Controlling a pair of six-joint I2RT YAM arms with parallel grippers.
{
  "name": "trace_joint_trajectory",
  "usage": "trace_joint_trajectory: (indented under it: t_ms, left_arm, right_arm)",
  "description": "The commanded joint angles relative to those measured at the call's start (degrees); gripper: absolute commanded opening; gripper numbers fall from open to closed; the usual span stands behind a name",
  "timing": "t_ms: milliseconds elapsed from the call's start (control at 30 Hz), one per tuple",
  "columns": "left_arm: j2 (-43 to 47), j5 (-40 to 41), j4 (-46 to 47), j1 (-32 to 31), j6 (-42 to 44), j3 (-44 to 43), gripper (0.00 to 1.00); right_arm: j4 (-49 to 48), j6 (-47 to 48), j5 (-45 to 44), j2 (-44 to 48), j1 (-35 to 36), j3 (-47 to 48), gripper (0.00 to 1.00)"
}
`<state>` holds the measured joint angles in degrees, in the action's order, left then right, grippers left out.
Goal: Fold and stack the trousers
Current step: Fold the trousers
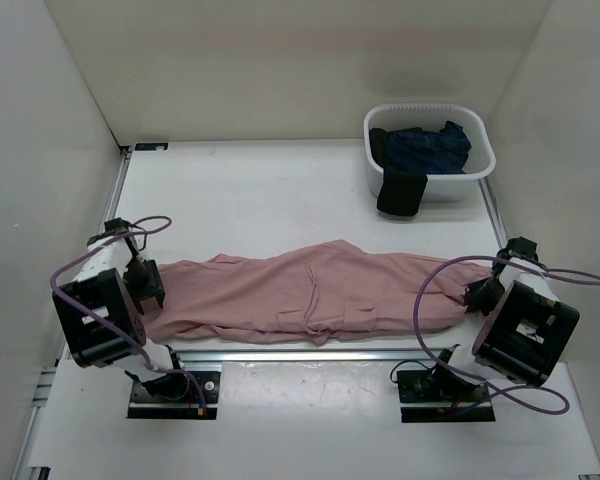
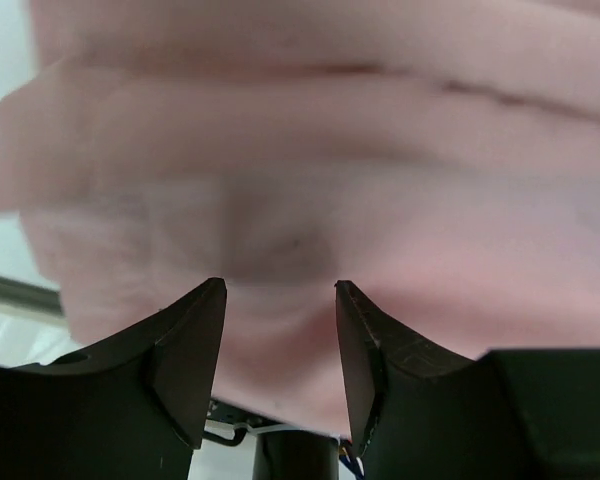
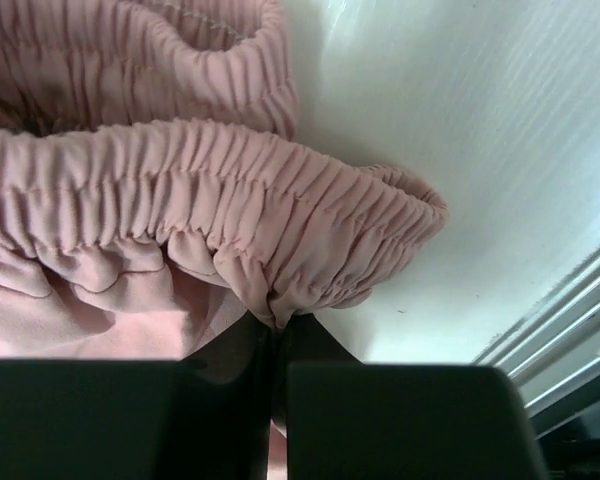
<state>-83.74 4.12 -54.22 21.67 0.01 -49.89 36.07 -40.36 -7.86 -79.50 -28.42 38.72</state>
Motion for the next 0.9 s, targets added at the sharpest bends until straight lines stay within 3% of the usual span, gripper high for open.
trace_joint_trajectory:
  t_ms: [0, 133, 233, 333, 367, 433, 467, 533, 667, 867]
  left_arm:
    - [-2.8, 0.8, 3.1, -2.6, 0.0, -1.5, 0.59]
    - [-6.3, -1.0, 3.1, -7.7, 0.0, -4.4, 0.59]
    - [-9.8, 1.2, 4.2, -12.1, 0.0, -5.2, 0.59]
    - [-12.4, 3.1, 4.7, -13.4, 0.0, -5.7, 0.59]
    - [-12.4, 3.8, 4.7, -13.4, 0.0, -5.7, 0.59]
    - [-12.4, 2.7, 4.7, -13.9, 0.0, -5.2, 0.59]
    - [-12.4, 2.7, 4.7, -13.9, 0.0, -5.2, 0.59]
    - [-11.9, 1.9, 4.7, -14.5, 0.0, -4.7, 0.59]
    - [-11.9, 2.4, 4.7, -15.3, 0.0, -4.7, 0.59]
    - [-13.0, 3.5, 4.7, -15.8, 0.0, -4.7, 0.59]
  right_arm:
    - [-15.4, -1.0, 3.6, -6.3, -2.7, -3.4, 0.00]
    - [-8.5, 1.5, -5.1, 1.3, -2.2, 2.4, 0.00]
    - [-4.3, 4.1, -15.8, 8.1, 5.7, 7.5, 0.00]
    - [0.9, 5.1, -27.8, 12.3, 23.9, 13.5, 0.00]
    - [2.5, 5.1, -37.8, 12.9, 35.6, 15.2, 0.00]
    - [5.7, 2.2, -45.5, 12.9, 47.1, 18.7, 0.00]
    - [9.2, 0.5, -48.0, 12.0, 57.6, 22.2, 0.00]
    - [12.9, -6.3, -53.2, 8.1, 71.4, 27.8, 0.00]
    - [26.6, -21.1, -58.8, -5.1, 87.9, 36.1, 0.00]
    - [35.2, -34.7, -58.8, -21.4, 102.8, 44.9, 0.00]
